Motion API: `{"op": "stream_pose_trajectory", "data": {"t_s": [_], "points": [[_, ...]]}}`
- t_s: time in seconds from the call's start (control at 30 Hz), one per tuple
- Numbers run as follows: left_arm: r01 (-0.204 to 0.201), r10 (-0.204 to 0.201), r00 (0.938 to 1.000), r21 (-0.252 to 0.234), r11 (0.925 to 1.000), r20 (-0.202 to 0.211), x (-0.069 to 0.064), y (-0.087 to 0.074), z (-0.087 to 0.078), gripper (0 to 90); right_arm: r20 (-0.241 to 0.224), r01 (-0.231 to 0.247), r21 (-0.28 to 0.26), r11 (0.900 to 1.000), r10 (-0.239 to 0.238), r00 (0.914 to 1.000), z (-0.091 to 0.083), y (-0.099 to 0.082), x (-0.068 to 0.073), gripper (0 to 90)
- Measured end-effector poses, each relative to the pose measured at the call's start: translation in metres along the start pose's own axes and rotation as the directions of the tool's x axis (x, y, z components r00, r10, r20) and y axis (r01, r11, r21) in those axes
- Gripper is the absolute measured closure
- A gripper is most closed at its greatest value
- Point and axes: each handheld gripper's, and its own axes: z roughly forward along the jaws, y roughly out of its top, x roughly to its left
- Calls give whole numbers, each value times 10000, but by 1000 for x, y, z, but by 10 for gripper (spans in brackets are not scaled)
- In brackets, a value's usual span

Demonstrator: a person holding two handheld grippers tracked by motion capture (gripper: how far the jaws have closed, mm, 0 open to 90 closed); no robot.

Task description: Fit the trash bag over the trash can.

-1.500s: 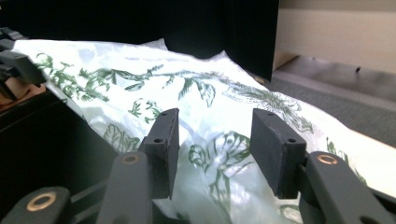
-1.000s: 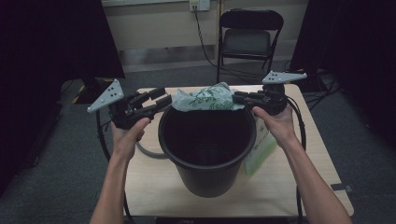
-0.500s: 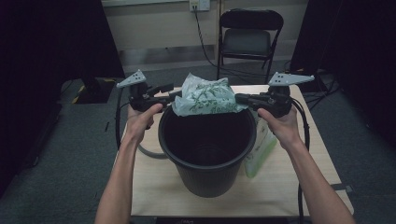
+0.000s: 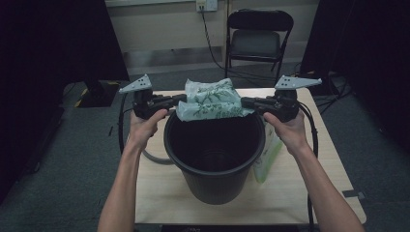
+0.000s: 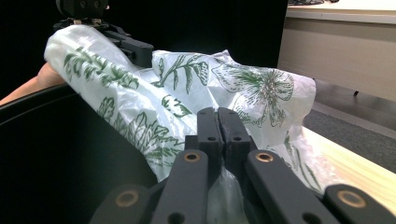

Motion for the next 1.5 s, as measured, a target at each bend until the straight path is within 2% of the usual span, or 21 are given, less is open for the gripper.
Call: {"op": "stream_pose_trajectory", "data": {"t_s": [0.07, 0.2, 0.3, 0.33, 0.37, 0.47, 0.53, 0.63, 0.7, 0.9, 1.0, 1.03, 1.13, 1.17, 1.2, 1.27, 1.3, 1.37, 1.4, 1.43, 1.5], "points": [[-244, 244, 9997, 71, 9997, -76, -6, 1, -2, 900, 12, 43, 21, 10000, -44, 10000, 0, 1, 1, 892], [-370, 370, 9993, -21, 9993, -41, -18, 3, -8, 900, -54, 51, -72, 10000, -51, 10000, -2, 4, 1, 892], [-897, 895, 9959, 159, 9958, 107, -41, 2, -16, 900, -147, 177, -180, 9997, -180, 9997, -9, 6, 5, 892], [-897, 895, 9959, 159, 9958, 107, -41, 2, -16, 900, -177, 184, -200, 9996, -188, 9997, -12, 6, 6, 891], [-1009, 1005, 9946, 177, 9947, 245, -51, -1, -18, 900, -178, 233, -213, 9995, -236, 9996, -14, 5, 8, 889], [-1064, 1060, 9940, 122, 9943, 273, -58, -7, -23, 900, -131, 249, -131, 9996, -251, 9996, -18, -2, 9, 808], [-1042, 1038, 9944, 232, 9943, 185, -58, -10, -23, 900, -186, 245, -31, 9997, -245, 9995, -20, -6, 10, 761], [-961, 957, 9951, 172, 9952, 242, -57, -13, -22, 900, -155, 118, -119, 9999, -120, 9998, -23, -6, 11, 608], [-993, 989, 9949, 230, 9948, 201, -57, -14, -22, 900, -228, 168, -200, 9997, -173, 9996, -26, -3, 12, 568], [-995, 993, 9946, 67, 9950, 310, -58, -13, -24, 900, -290, 10, -571, 9984, -27, 9996, -28, 8, 10, 600], [-1076, 1070, 9936, 155, 9941, 357, -60, -14, -23, 900, -249, -171, -697, 9974, 154, 9996, -17, 15, 3, 596], [-1080, 1074, 9935, 156, 9940, 372, -60, -14, -23, 900, -269, -281, -296, 9992, 273, 9993, -2, 19, -3, 557], [-1105, 1097, 9928, 152, 9938, 476, -60, -14, -24, 900, -451, -271, 115, 9996, 276, 9986, 10, 21, -6, 533], [-1126, 1119, 9925, 110, 9936, 486, -60, -15, -25, 900, -534, -260, 625, 9977, 294, 9981, 21, 22, -8, 522], [-1092, 1088, 9930, 71, 9940, 454, -59, -14, -26, 892, -674, -268, 811, 9963, 323, 9972, 24, 22, -8, 524], [-1045, 1045, 9940, -26, 9945, 323, -58, -13, -28, 795, -656, -186, 999, 9948, 252, 9975, 27, 21, -7, 539], [-881, 887, 9960, -437, 9952, 114, -53, -9, -34, 739, -692, 20, 1164, 9932, 62, 9976, 28, 21, -5, 631], [-719, 707, 9973, -804, 9942, -180, -48, -3, -37, 652, -585, 209, 1188, 9927, -141, 9982, 27, 21, -3, 673], [-719, 707, 9973, -804, 9942, -180, -48, -3, -37, 613, -585, 209, 1188, 9927, -141, 9982, 27, 21, -3, 673], [-683, 648, 9970, -868, 9939, -427, -41, 3, -36, 583, -687, 415, 1131, 9927, -339, 9971, 27, 21, 0, 766], [-387, 318, 9965, -893, 9952, -771, -30, 5, -31, 516, -780, 494, 1183, 9917, -403, 9961, 28, 21, 2, 811]]}}
